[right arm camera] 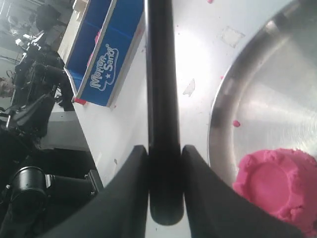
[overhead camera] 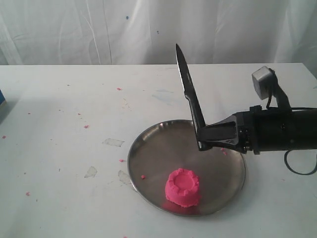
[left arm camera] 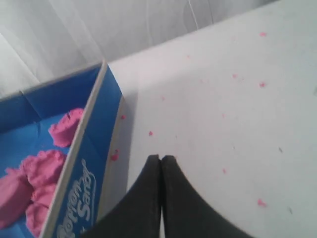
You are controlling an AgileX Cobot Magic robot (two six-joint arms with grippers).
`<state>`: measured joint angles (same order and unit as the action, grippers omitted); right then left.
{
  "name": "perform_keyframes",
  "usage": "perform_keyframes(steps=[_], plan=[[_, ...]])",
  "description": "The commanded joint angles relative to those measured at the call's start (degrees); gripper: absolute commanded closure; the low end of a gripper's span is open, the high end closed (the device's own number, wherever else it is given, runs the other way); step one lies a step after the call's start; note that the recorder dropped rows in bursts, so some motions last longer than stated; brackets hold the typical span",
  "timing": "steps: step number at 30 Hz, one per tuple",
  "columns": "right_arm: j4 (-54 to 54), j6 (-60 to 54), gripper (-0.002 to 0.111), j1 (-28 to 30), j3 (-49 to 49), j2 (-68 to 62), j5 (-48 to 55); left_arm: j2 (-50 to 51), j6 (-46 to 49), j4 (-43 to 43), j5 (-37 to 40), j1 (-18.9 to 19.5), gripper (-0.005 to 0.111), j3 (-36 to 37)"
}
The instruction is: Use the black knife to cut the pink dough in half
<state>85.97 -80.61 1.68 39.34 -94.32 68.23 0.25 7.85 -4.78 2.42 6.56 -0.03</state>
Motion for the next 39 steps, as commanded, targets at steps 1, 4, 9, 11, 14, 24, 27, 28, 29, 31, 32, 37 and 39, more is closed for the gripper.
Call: perform_keyframes(steps=[1,4,9,11,14,24,27,28,29,31,32,37,39], plan=[[0.80,-5.56,0.108,0.01,-0.01,4.21,1.73,-0.25,-8.19,2.25,-13.71,0.21,0.107,0.03],[0.56,-7.33,0.108,0.01,-0.07,7.18,1.73,-0.25,-19.35,2.53,-30.01,0.11,0.107,0.03],[-2.80,-7.64,0.108,0.01,-0.07,14.44,1.73,-0.25,-54.64,0.53,-50.49,0.11,0.107,0.03],[-6.01,-5.48,0.108,0.01,-0.07,18.12,1.73,-0.25,-65.82,-0.18,-53.57,0.11,0.107,0.03],[-7.94,-2.64,0.108,0.01,-0.48,23.58,1.73,-0.25,-69.95,-1.22,-52.88,0.11,0.107,-0.50],[-11.67,2.59,0.108,-2.19,-0.73,34.11,-0.84,2.13,-82.84,-8.62,-39.05,-0.09,0.107,-7.61],[-15.25,2.97,0.108,-6.41,-0.73,34.41,-5.32,6.19,-85.39,-17.35,-36.41,-0.14,0.107,-10.20],[-17.78,4.50,0.108,-7.92,-0.73,34.29,-8.22,8.05,-85.39,-20.88,-36.57,-0.14,0.107,-10.87],[-19.38,7.68,0.108,-9.31,-0.73,34.29,-11.58,9.71,-85.39,-24.64,-36.72,-0.14,0.107,-11.34],[-22.59,14.25,0.108,-10.95,-0.73,34.29,-16.77,14.45,-83.91,-34.11,-36.58,-0.14,0.107,-12.14],[-24.81,17.22,0.108,-11.37,-0.73,34.29,-18.87,17.18,-82.86,-38.13,-36.58,-0.14,0.107,-12.25],[-33.64,24.84,0.108,-12.90,-0.59,34.29,-21.31,31.79,-86.89,-56.34,-36.62,-0.39,0.107,-12.49],[-39.34,26.62,0.108,-14.38,-0.59,34.29,-22.84,38.81,-89.88,-59.63,-38.91,-1.82,0.107,-14.18]])
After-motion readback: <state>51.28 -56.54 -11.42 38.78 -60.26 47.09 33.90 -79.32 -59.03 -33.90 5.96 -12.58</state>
